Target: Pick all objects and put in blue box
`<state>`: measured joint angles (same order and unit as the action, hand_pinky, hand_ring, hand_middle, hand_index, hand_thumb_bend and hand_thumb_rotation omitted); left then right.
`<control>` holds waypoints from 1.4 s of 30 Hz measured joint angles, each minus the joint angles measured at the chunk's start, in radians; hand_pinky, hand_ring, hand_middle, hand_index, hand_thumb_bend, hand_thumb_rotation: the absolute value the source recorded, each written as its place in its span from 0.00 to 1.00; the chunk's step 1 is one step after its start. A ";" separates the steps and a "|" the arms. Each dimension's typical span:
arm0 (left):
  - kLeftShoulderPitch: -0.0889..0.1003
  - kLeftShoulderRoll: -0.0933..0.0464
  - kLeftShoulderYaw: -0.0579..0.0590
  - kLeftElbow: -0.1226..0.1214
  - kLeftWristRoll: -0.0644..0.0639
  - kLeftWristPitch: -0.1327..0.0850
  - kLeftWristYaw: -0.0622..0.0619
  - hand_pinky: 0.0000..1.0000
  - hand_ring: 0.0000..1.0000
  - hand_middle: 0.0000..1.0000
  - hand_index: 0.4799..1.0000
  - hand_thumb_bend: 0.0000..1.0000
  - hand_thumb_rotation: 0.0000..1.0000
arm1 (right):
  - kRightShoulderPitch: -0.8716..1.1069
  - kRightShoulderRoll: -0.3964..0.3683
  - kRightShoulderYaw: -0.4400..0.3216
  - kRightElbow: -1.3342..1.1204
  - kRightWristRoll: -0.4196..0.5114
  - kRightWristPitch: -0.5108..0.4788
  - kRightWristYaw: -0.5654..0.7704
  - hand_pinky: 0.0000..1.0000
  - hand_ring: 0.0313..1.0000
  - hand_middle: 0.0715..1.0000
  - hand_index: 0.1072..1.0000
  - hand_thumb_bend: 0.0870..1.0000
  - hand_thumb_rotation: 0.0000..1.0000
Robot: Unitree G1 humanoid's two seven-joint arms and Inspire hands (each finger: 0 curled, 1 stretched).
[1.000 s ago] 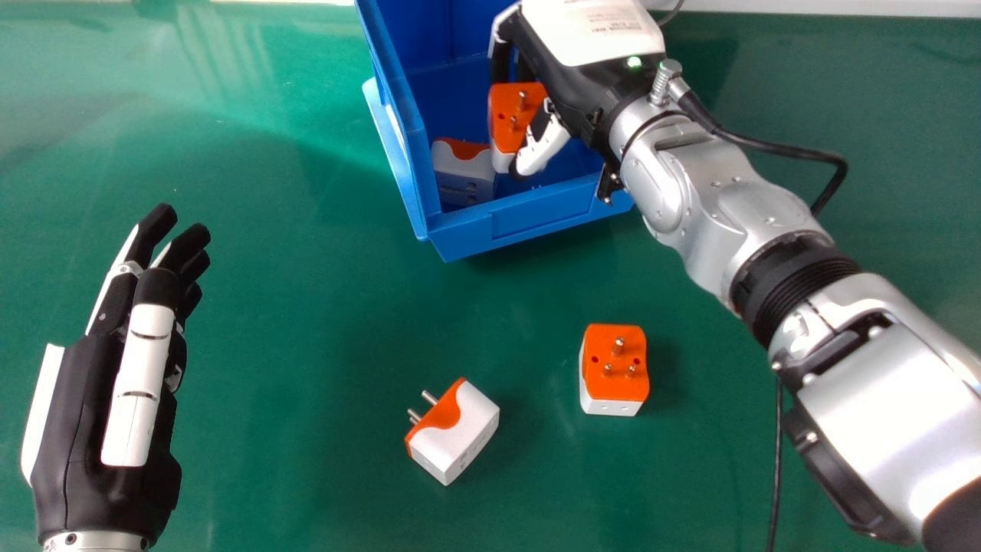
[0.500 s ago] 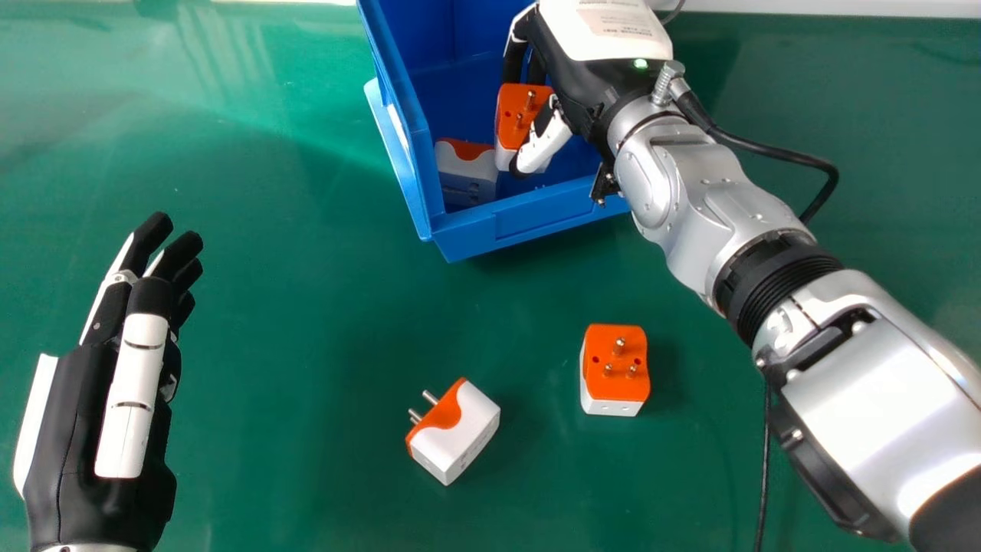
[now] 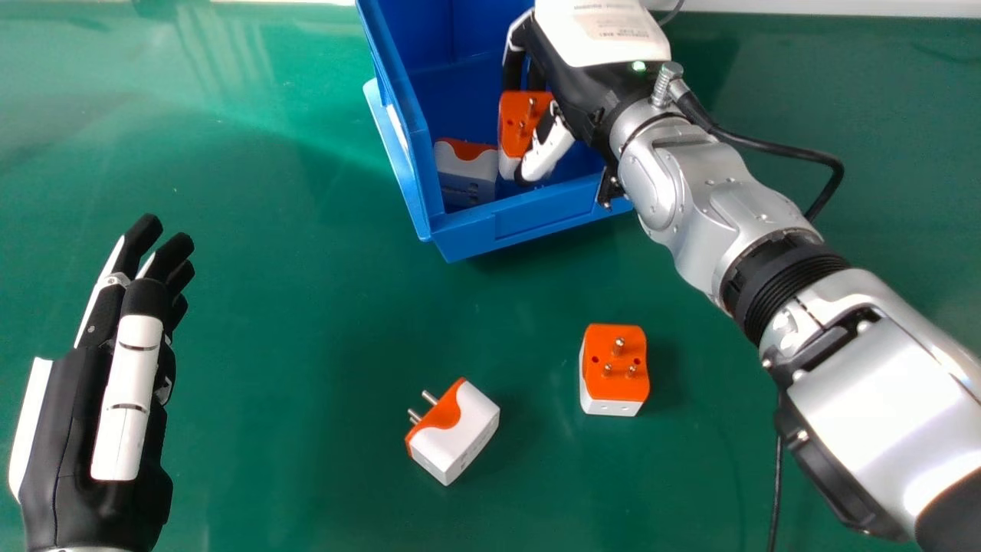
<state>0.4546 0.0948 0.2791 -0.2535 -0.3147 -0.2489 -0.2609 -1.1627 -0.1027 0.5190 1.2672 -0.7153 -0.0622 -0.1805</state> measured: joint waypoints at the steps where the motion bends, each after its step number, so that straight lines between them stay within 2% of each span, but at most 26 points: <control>1: 0.000 0.000 0.000 0.000 0.000 0.000 -0.001 1.00 0.95 0.92 0.87 0.59 0.81 | -0.001 0.000 0.000 0.000 0.001 0.005 0.007 0.39 0.50 0.56 0.51 0.52 0.05; 4: 0.001 0.000 0.000 0.000 0.000 0.000 -0.001 1.00 0.95 0.92 0.88 0.59 0.81 | -0.001 0.000 0.006 0.000 0.001 0.015 0.024 0.45 0.56 0.61 0.57 0.57 0.08; 7: 0.000 0.000 0.000 0.000 0.000 0.000 -0.001 1.00 0.96 0.92 0.88 0.59 0.81 | 0.000 0.003 0.010 0.000 0.000 0.022 0.042 0.59 0.69 0.73 0.69 0.67 0.14; 10: -0.001 0.000 0.000 0.001 0.002 -0.001 0.001 0.99 0.95 0.92 0.87 0.60 0.81 | 0.000 0.003 0.014 0.000 -0.001 0.025 0.043 0.65 0.75 0.79 0.75 0.72 0.17; 16: -0.005 -0.005 -0.002 0.005 0.000 -0.002 -0.001 0.99 0.95 0.92 0.86 0.60 0.80 | 0.000 0.003 0.055 0.000 -0.029 0.049 0.042 0.72 0.81 0.85 0.82 0.76 0.24; 21: -0.008 -0.005 -0.002 0.008 0.000 -0.003 0.000 0.99 0.94 0.91 0.86 0.60 0.80 | 0.000 0.004 0.055 -0.001 -0.028 0.053 0.043 0.77 0.86 0.90 0.87 0.75 0.27; 33: -0.036 -0.009 -0.001 0.035 -0.001 -0.003 0.002 0.97 0.92 0.89 0.81 0.58 0.79 | 0.000 0.002 0.056 -0.005 -0.028 0.046 0.042 0.81 0.88 0.92 0.89 0.73 0.29; 37: -0.044 -0.008 -0.001 0.042 -0.001 -0.003 -0.003 0.96 0.92 0.89 0.80 0.58 0.79 | 0.000 -0.001 0.056 -0.015 -0.028 0.045 0.033 0.80 0.88 0.91 0.88 0.74 0.29; 42: -0.047 -0.007 0.001 0.049 -0.002 -0.003 -0.018 0.97 0.92 0.89 0.80 0.59 0.78 | 0.000 -0.020 0.053 -0.050 -0.028 0.037 0.027 0.80 0.88 0.91 0.88 0.75 0.28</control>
<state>0.4077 0.0877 0.2801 -0.2045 -0.3166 -0.2523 -0.2787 -1.1622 -0.1224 0.5715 1.2173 -0.7434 -0.0250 -0.1538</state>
